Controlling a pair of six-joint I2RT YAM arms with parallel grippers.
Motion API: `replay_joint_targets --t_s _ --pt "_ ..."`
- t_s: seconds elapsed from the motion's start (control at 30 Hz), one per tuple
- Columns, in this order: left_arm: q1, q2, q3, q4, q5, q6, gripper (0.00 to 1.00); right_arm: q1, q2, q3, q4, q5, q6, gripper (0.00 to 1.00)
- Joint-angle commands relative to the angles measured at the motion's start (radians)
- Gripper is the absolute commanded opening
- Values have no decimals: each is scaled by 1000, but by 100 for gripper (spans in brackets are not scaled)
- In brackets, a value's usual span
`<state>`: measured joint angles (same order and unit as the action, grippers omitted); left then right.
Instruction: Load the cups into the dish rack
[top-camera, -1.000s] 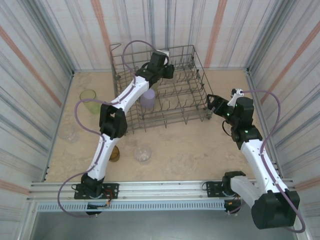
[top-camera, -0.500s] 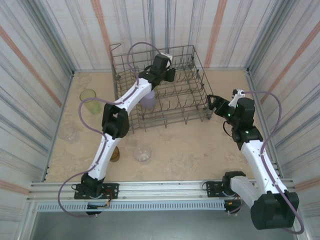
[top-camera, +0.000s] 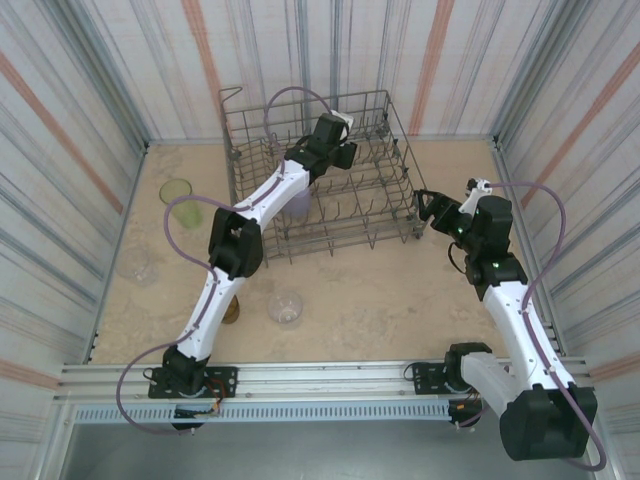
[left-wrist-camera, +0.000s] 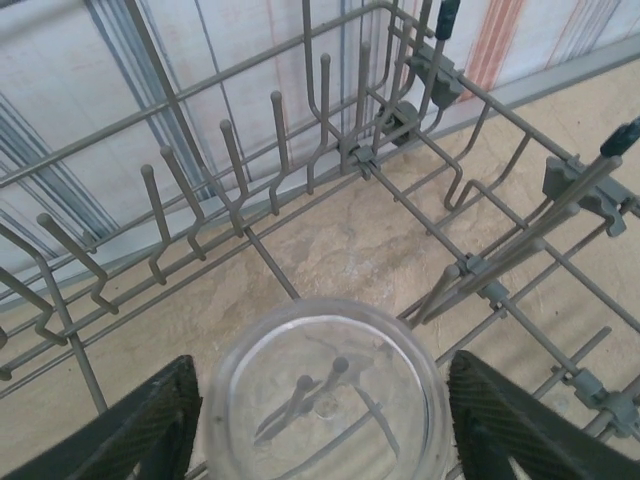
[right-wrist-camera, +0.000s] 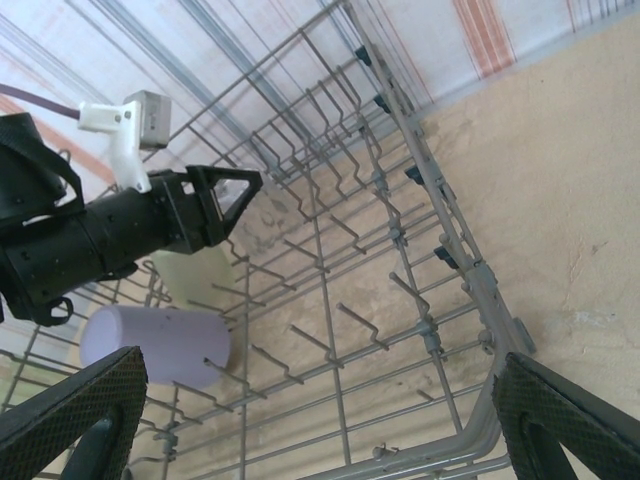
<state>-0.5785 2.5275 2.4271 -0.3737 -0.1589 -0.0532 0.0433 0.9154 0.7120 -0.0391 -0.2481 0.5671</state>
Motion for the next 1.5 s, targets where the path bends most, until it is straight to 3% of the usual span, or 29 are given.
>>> replay_joint_targets --t_s 0.0,0.2,0.63,1.1,1.27,1.47 --pt "-1 -9 -2 10 -41 11 79 -6 -6 -6 -5 -21 -8 93" --pt "-1 -35 -20 19 -74 19 99 -8 -29 -4 -19 -20 -4 93" --pt "37 -163 -188 37 -127 -32 99 -8 -81 -3 -52 -29 22 93" --pt "48 -373 -344 45 -88 -90 99 0 -97 28 -145 -66 55 93" --pt "48 -491 -400 32 -61 -114 99 33 -95 47 -192 -56 65 99" --pt "48 -622 -501 7 -30 -139 99 124 -73 79 -253 22 60 99"
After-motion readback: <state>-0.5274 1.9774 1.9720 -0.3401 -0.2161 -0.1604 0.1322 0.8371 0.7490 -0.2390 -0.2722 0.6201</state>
